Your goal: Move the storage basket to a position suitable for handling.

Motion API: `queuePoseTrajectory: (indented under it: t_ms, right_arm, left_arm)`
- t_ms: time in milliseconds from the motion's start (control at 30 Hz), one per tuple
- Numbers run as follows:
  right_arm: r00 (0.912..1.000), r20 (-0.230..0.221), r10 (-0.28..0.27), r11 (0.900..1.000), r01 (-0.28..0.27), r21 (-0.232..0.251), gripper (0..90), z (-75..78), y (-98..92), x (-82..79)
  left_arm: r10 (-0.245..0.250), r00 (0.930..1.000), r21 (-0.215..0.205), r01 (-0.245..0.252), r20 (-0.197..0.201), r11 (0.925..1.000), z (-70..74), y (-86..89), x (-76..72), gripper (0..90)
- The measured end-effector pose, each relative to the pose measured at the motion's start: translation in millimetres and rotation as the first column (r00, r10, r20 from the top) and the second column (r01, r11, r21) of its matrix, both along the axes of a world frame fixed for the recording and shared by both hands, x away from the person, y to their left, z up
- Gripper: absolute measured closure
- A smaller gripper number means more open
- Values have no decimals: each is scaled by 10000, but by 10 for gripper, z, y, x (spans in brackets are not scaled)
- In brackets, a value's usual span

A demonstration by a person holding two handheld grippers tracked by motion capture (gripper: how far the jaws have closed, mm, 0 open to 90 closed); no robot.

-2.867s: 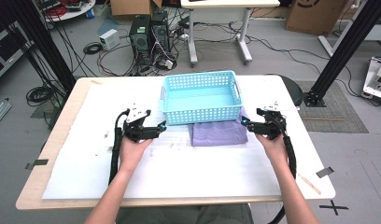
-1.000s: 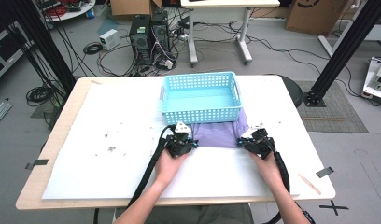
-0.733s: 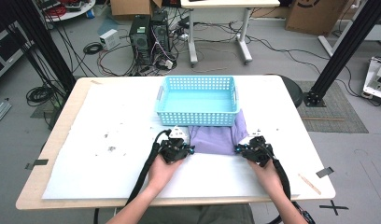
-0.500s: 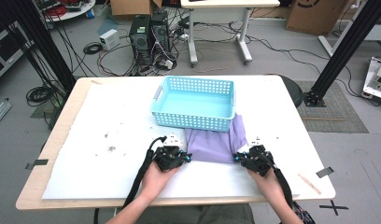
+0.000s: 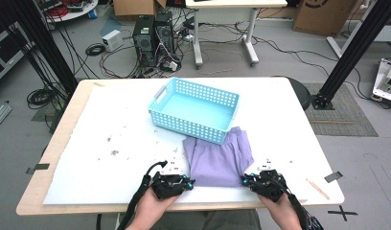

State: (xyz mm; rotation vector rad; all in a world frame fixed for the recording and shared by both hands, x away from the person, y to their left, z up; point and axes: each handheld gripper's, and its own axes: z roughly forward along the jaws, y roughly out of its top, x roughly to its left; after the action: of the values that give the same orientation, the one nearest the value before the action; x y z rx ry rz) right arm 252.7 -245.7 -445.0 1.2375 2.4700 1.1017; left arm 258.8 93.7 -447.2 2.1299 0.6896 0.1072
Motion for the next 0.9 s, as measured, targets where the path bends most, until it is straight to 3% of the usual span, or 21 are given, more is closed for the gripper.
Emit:
queuePoseTrajectory:
  t_ms: [333,667,700,733,867,900]
  right_arm:
    - [9998,122,164,9999,-164,-5,839,-10,33,-266]
    - [9994,246,251,9996,-248,-132,806,-10,49,-338]
    - [9993,284,247,9996,-244,-137,758,-8,46,-341]
    - [9988,472,146,9995,-132,-301,591,2,47,-347]
    - [9962,869,-67,9989,107,-453,485,63,42,-343]
    - [9942,1068,-92,9986,146,-499,462,96,38,-325]
  left_arm:
    - [-294,9995,-14,294,-69,9996,0,62,-182,845]
    - [-371,9993,91,371,53,9993,-5,90,-257,831]
    - [-318,9993,146,316,177,9994,-3,94,-264,795]
    - [-187,9993,270,178,329,9995,16,115,-268,615]
    - [199,9981,198,-211,578,9996,85,183,-238,446]
    - [320,9969,149,-331,717,9993,121,217,-207,446]
